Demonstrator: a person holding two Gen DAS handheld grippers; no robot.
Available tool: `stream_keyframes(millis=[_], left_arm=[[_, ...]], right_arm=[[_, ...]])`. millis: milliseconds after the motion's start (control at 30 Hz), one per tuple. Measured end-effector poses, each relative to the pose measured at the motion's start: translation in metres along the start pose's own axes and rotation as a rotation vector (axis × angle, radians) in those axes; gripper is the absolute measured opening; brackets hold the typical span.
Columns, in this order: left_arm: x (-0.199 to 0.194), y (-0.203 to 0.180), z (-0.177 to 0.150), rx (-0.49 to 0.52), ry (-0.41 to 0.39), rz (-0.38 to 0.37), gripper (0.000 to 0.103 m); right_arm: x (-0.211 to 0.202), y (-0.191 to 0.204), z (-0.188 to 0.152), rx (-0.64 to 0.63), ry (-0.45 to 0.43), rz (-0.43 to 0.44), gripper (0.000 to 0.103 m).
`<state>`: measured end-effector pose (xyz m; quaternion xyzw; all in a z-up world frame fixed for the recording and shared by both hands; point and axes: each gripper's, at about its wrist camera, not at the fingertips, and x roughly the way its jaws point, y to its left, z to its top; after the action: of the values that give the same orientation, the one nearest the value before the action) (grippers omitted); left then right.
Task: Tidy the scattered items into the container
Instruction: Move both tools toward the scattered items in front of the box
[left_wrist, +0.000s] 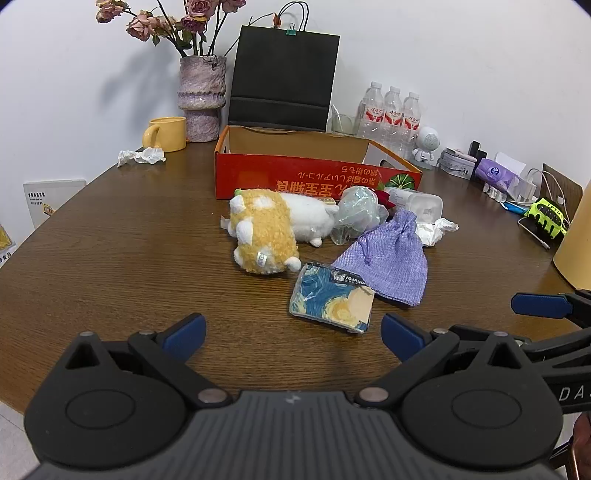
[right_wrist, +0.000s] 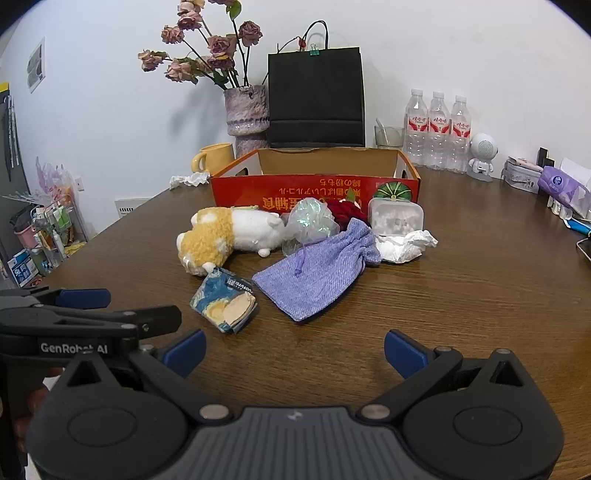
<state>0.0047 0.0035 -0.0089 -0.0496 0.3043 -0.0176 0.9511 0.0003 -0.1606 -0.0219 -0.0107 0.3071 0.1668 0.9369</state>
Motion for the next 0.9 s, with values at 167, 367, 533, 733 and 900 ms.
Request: stream_keyframes(millis=[167,367,533,733,900], left_arm=[[0.0001,0.0001,-0.0001,0.0,0.0,0.0,0.103],[0.0006,0.0007,-0.0014,-0.005,-0.001,0.001,0.103],[0.0006,0.0004,-0.0019,-0.006,0.002,0.001,0.103],[0.0004,0.0006,-0.0028,-0.008,0.004,0.0,0.103],[0.0009,0.0007,-0.0033,-0.009,0.006,0.001,0.103]], right_arm=[[-0.0001,-0.0002,0.0001,0.001,0.001,0.001,0.103],[-0.0019,0.0004,0.0007,0.004,0.005,0.0,0.103],[0.0028,0.0007,-0.0052,0.003,0.007,0.002,0.103],[0.0034,0.0007,-0.0053,0.005,0.008,0.004,0.103],[0.004,0.001,-0.0076,0.004,0.01,0.005,0.103]])
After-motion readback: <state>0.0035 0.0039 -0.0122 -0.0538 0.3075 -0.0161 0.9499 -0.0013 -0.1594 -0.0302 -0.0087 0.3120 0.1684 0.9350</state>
